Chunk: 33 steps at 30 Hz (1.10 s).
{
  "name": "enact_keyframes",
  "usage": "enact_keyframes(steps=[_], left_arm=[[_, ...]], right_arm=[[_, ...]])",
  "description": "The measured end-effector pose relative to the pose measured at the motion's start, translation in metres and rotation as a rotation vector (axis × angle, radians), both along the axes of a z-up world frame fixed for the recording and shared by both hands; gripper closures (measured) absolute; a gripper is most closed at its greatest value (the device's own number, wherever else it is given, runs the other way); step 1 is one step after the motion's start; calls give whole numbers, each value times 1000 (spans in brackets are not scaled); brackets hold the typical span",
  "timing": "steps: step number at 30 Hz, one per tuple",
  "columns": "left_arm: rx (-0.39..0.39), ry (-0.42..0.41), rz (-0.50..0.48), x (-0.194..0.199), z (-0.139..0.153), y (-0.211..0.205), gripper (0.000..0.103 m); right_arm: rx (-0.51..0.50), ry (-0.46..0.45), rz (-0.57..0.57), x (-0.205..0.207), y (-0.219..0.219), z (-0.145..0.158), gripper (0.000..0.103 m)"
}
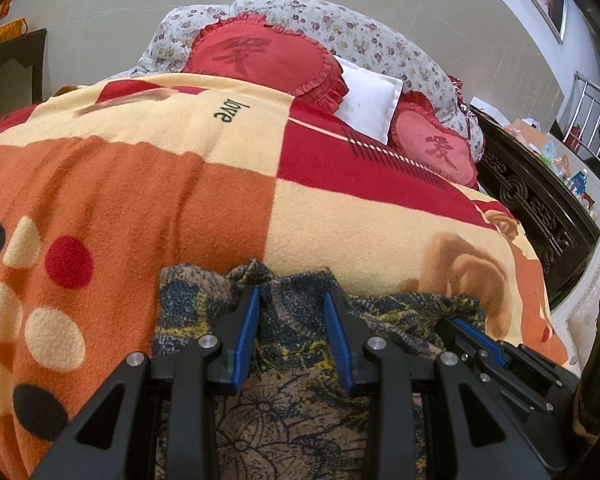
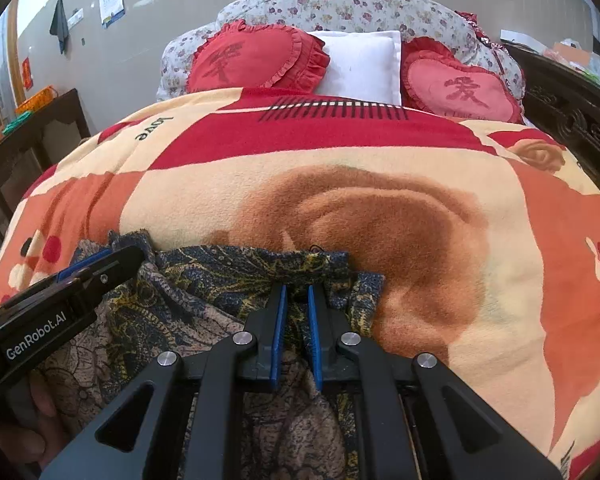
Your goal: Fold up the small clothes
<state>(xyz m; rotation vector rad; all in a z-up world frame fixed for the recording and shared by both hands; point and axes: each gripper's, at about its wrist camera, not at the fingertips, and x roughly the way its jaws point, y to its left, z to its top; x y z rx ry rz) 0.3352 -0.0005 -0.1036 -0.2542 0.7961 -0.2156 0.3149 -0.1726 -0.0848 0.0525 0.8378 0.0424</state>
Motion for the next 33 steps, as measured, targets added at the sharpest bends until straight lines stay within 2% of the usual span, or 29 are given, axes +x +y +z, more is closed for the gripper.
enact_keyframes(steps=[2,4,6,7,8,10,13,14,16,17,18,19,20,21,24,25,28,33], left_arm=[[28,34,-15,4,6,-1,68],[73,67,-18,-1,23,2,68],[51,44,-8,-20,40,10,67],[39,12,-22,-38,51,15,60],[39,-9,-41,-58,58,17,53],[55,-32,-85,-100,65,17,51],[90,-64,-152,-164,65,11,49],[103,-62,-156,-180,61,9,44],[131,-24,-149,-198,45,6,36],[141,20,-154,-201,31,3,36],[144,50,-154,-201,21,-2,36],[162,69,-145,-202,8,-2,36],[200,30,-150,-207,4,-7,35],[236,1,-158,-211,1,-11,33],[275,-13,-182,-212,-2,-19,17],[272,-12,-208,-211,-4,-20,7],[228,-7,-250,-212,-7,-19,0],[249,-2,-258,-216,-5,-28,0]], right_arm=[[-22,51,28,4,2,4,91],[-26,114,78,2,0,21,91],[15,40,121,-21,-5,49,91],[17,-10,159,-41,-6,65,91],[21,-25,181,-54,-6,70,89],[54,-50,242,-96,-6,76,85],[80,-115,289,-150,-4,72,85],[97,-117,307,-166,-2,67,85],[119,-115,340,-192,5,58,85],[114,-107,351,-200,9,50,85],[111,-81,353,-202,11,42,85],[108,-18,340,-200,12,28,85],[102,43,319,-196,12,13,85],[120,54,316,-197,10,0,85],[181,31,313,-199,3,-3,85],[184,30,314,-199,3,-4,85],[201,14,317,-200,0,-6,86],[217,10,317,-198,-2,-8,86]])
